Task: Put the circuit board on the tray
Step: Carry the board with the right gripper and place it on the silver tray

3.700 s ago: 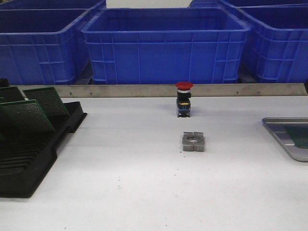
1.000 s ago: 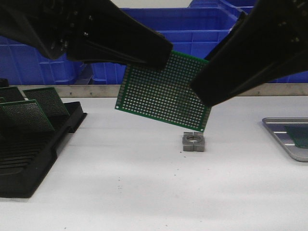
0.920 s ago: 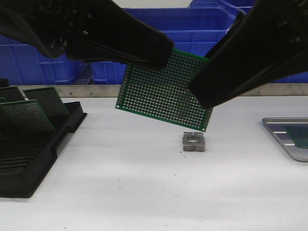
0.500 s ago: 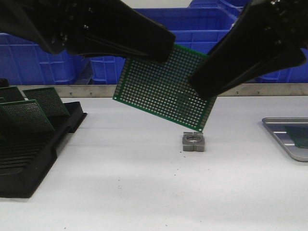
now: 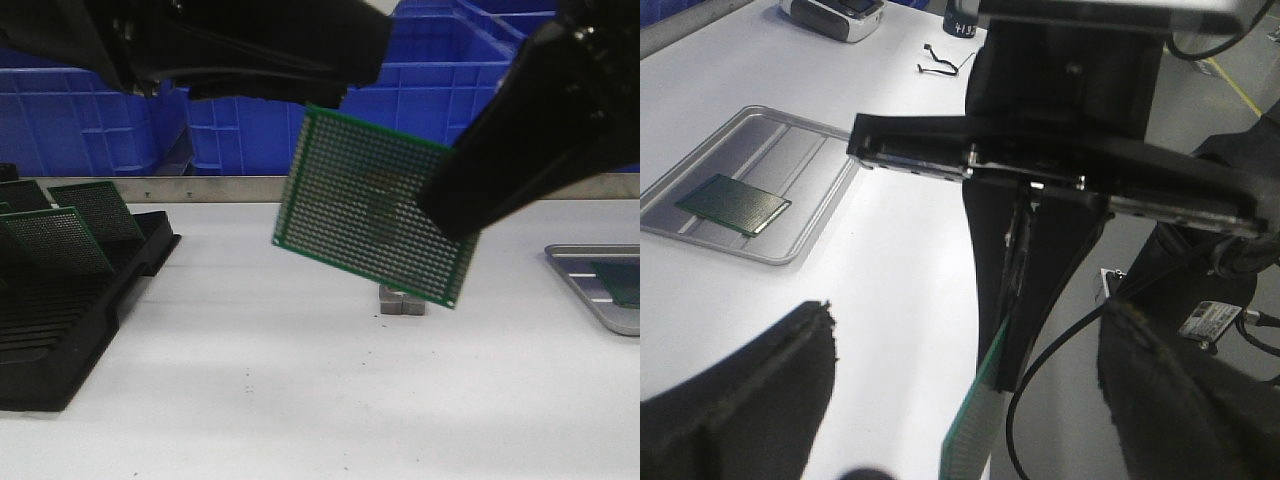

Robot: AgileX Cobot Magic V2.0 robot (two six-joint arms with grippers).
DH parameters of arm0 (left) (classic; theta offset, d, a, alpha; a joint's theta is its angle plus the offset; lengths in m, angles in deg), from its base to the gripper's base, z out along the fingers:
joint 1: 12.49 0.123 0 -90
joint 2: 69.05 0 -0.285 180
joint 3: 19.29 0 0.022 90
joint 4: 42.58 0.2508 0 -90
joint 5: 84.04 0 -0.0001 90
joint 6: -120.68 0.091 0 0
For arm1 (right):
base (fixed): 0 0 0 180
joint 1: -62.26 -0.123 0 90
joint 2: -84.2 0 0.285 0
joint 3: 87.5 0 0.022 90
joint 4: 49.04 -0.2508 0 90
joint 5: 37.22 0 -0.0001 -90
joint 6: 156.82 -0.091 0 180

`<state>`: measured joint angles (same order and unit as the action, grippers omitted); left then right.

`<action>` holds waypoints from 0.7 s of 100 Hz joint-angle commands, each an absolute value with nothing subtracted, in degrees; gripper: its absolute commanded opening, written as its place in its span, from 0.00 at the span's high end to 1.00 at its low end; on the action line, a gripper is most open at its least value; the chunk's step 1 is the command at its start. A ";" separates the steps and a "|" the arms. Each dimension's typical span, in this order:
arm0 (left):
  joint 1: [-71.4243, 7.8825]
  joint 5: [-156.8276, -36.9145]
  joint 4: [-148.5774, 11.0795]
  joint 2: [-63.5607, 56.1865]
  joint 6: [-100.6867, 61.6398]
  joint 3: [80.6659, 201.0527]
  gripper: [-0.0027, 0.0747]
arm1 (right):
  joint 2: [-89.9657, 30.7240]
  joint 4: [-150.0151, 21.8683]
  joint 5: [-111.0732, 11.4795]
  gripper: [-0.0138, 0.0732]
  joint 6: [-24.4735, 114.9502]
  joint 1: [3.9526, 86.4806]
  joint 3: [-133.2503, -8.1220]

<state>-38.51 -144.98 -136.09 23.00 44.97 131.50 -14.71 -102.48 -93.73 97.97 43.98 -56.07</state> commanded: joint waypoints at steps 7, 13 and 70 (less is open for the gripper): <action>-38.99 -146.72 -141.78 21.21 44.70 133.13 0.27 | -16.05 -96.80 -92.51 0.92 88.16 44.76 -57.79; -38.99 -146.60 -141.79 21.21 44.70 133.13 0.27 | -16.05 -95.19 -90.75 0.92 83.97 46.28 -57.79; -38.99 -146.60 -141.79 21.21 44.70 133.13 0.27 | -10.28 -94.83 -66.42 0.92 70.77 72.94 -57.68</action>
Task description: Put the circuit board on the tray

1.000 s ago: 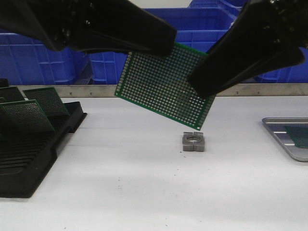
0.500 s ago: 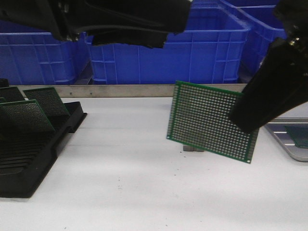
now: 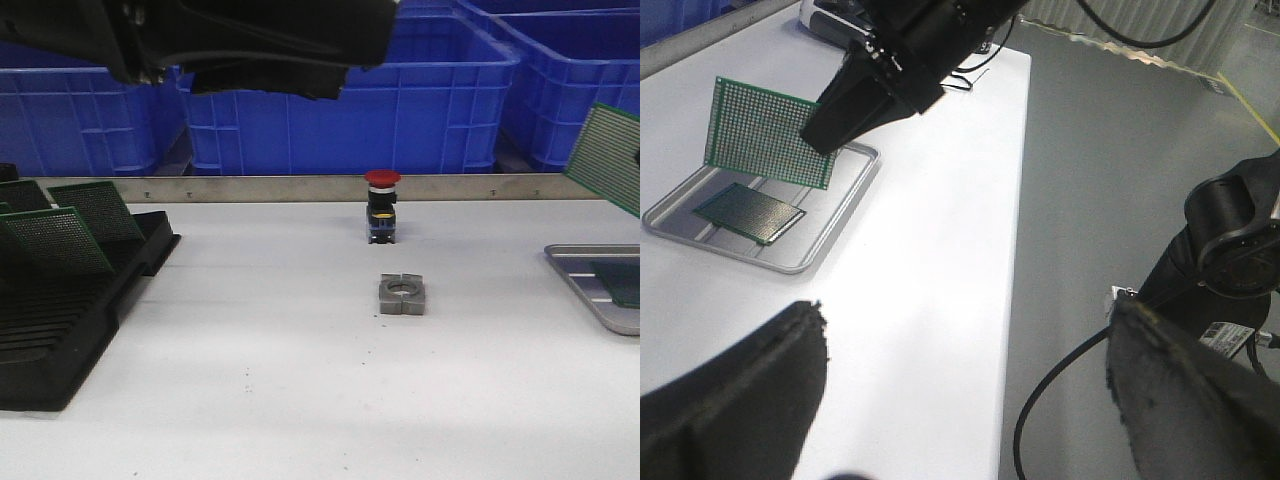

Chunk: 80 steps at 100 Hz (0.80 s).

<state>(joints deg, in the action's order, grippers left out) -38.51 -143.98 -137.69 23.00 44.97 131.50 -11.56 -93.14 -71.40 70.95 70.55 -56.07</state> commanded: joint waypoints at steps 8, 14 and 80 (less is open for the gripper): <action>-38.99 -146.60 -141.79 21.21 44.70 133.13 0.27 | -7.16 -95.28 -63.41 0.92 70.47 74.46 -57.68; -38.99 -146.60 -141.79 21.21 44.70 133.13 0.27 | -5.27 -96.18 -61.59 0.92 70.47 75.03 -57.68; -38.99 -146.81 -143.23 21.21 44.70 133.13 0.29 | -5.31 -98.72 -57.14 0.23 70.18 75.43 -57.74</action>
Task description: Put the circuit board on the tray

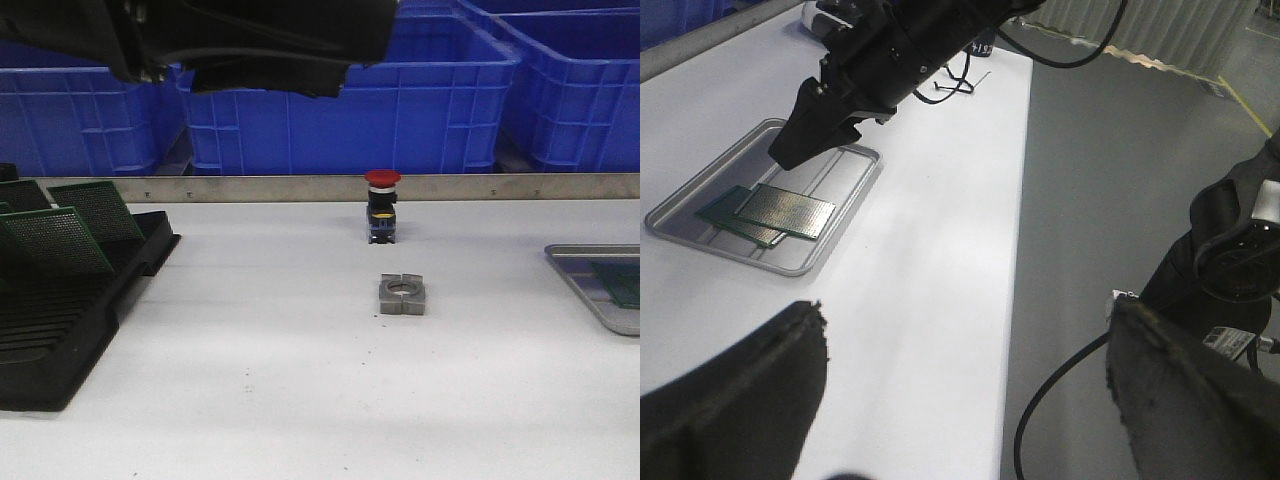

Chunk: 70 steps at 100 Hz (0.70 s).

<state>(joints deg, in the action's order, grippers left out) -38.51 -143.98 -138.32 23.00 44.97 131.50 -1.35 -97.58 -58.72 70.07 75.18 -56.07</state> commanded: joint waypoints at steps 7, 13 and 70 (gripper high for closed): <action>-38.99 -147.24 -143.73 21.21 44.70 133.13 0.38 | -7.28 -97.93 -57.18 0.24 71.12 75.43 -57.74; -38.73 -147.24 -143.96 21.21 44.70 133.13 0.53 | -9.26 -96.95 -57.61 0.27 73.36 75.43 -57.74; -19.39 -143.54 -141.92 16.17 43.95 133.13 0.99 | -20.59 -96.70 -64.00 0.91 76.55 73.11 -57.68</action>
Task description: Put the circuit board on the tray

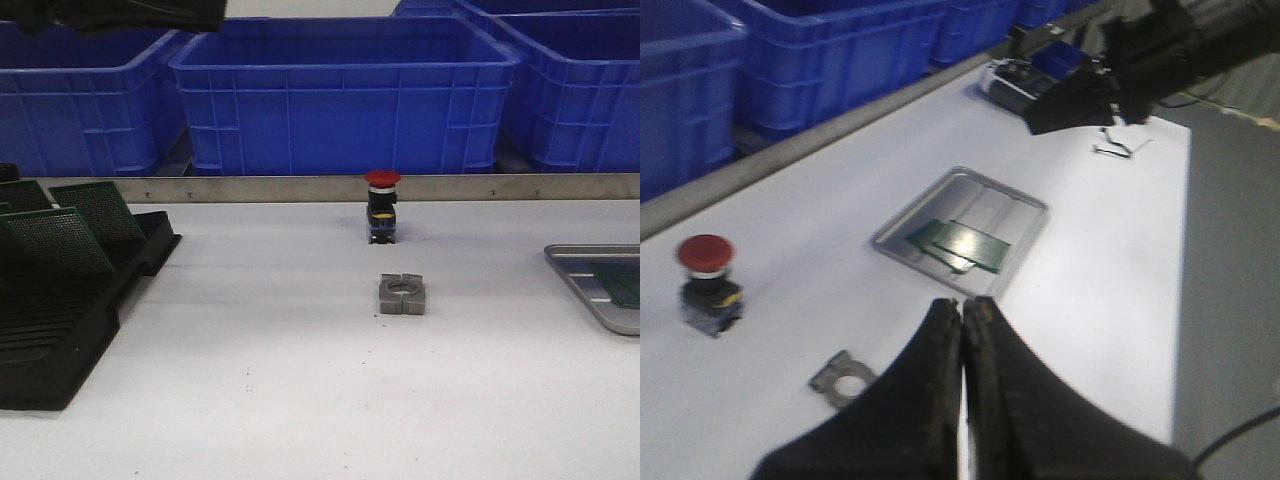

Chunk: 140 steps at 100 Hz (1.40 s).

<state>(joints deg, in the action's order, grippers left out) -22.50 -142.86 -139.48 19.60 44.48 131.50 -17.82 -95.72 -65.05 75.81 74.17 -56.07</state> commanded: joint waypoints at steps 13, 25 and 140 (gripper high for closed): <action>-15.56 -136.51 -139.26 12.51 43.95 132.91 0.99 | -22.87 -96.70 -62.47 0.91 76.55 69.97 -56.74; -14.64 -125.61 -139.00 8.41 43.32 132.29 0.99 | -25.85 -96.70 -58.75 0.91 76.55 67.45 -54.11; -14.75 -99.87 -141.58 -43.13 40.03 100.18 0.99 | -80.12 -96.76 -47.63 0.92 76.55 63.33 -28.25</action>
